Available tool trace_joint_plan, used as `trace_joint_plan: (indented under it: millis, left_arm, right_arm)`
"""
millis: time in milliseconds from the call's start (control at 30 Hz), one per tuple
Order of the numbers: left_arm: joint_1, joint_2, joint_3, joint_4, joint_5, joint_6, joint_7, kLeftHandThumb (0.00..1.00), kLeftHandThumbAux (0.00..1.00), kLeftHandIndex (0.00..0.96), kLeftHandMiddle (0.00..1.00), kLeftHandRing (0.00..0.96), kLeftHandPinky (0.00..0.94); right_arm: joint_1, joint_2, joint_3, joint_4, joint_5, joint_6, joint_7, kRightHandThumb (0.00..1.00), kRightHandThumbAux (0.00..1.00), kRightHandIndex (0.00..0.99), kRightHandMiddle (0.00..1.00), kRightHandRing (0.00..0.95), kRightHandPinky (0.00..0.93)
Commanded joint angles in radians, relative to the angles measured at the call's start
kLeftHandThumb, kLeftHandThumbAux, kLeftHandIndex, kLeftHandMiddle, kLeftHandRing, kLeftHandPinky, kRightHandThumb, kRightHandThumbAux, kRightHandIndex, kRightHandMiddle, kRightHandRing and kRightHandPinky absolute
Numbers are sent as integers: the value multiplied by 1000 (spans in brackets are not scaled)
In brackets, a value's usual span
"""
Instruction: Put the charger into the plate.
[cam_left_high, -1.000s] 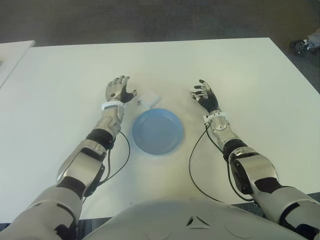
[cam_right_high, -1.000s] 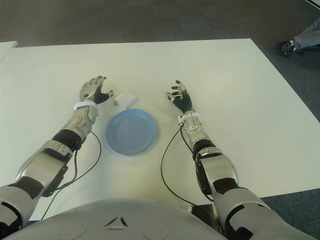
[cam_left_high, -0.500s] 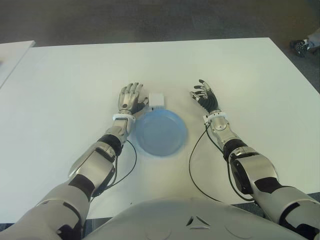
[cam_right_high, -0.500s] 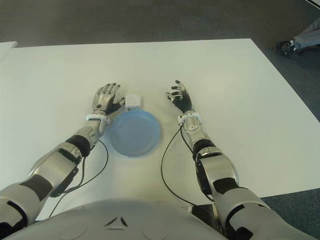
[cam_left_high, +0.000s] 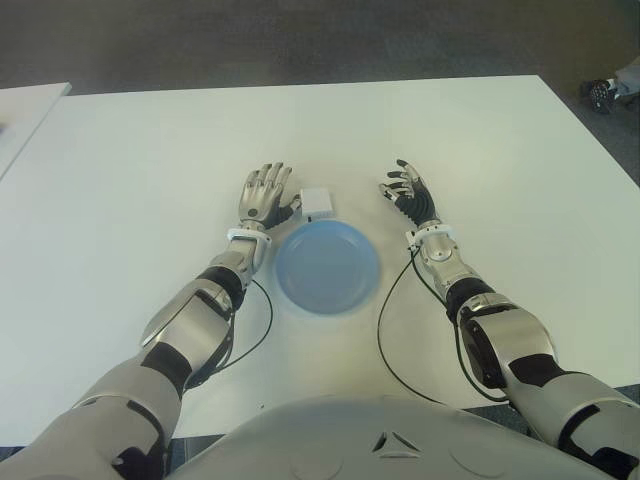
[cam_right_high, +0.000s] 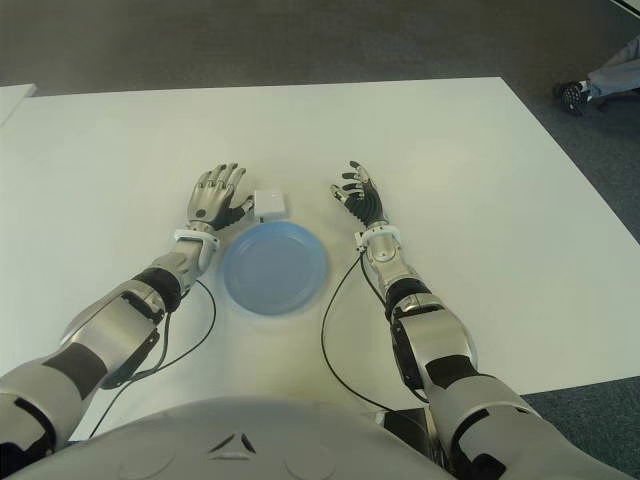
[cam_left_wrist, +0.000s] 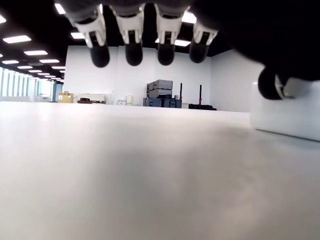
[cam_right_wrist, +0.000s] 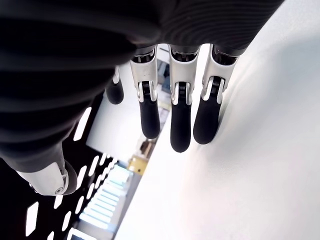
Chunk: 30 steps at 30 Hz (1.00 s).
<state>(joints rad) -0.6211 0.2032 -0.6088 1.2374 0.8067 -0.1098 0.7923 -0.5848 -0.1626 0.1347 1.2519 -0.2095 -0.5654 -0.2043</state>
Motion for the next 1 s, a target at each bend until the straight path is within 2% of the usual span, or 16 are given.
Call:
trace_joint_plan:
  millis: [33,700,1000]
  left_arm:
    - [21,-25,-12,22,0,-19,0,135,165,0,0,0,0]
    - [20,-27,3,31,-22,-40,-23,143,155,0,0,0,0]
    - [12,-20,15,37,-37,-44,-50,154,156,0,0,0,0]
  right_arm:
    - [91,48,31,77,-42,116,51,500,561,54,245,296,322]
    - [89,45,32,79,-41,111,64,559,571,69,257,317,379]
    - [88,43,36,80,-45,114,65,556,567,76,270,326,365]
